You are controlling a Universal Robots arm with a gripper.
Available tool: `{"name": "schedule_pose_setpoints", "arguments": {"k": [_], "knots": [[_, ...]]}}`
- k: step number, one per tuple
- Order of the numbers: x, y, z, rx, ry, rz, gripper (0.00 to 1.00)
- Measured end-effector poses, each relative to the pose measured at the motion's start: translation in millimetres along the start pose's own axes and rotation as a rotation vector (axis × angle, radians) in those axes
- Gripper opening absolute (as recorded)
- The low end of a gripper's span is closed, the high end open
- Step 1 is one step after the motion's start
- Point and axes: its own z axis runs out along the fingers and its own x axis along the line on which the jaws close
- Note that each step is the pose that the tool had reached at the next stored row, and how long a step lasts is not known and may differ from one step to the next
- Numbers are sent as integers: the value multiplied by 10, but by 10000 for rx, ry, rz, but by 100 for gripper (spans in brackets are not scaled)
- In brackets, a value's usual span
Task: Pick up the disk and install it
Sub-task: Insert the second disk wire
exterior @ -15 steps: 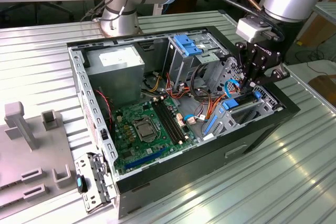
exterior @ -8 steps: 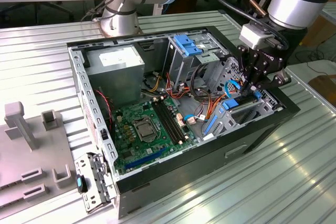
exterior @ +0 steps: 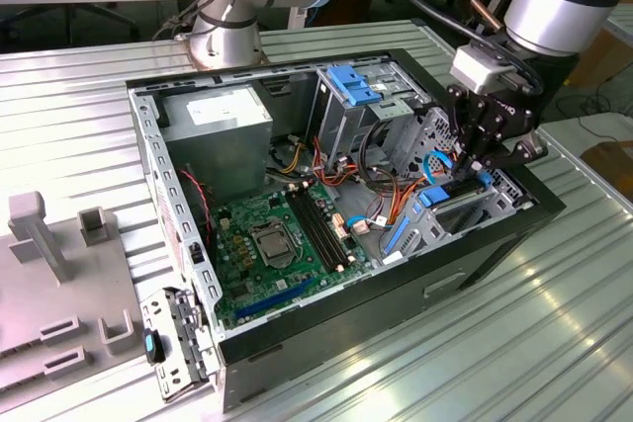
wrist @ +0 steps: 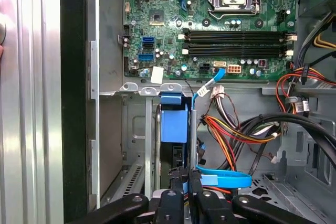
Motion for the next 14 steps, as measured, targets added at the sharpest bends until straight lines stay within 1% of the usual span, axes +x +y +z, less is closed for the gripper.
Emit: {"name": "schedule_pose_setpoints", "arguments": {"k": [1, 3, 4, 6, 7, 8, 9, 12, 14], "knots": [[17, 1, 2, 0, -71, 5, 16], [43, 1, 4, -1, -89, 7, 16], [55, 1, 6, -1, -116, 8, 16], [85, 1, 7, 0, -274, 16, 16], [107, 2, 8, 1, -426, 23, 16], [116, 2, 10, 2, -493, 27, 16], [124, 2, 10, 3, -540, 29, 16], [147, 3, 12, 4, -650, 34, 16], [163, 3, 15, 5, -707, 36, 16]]}}
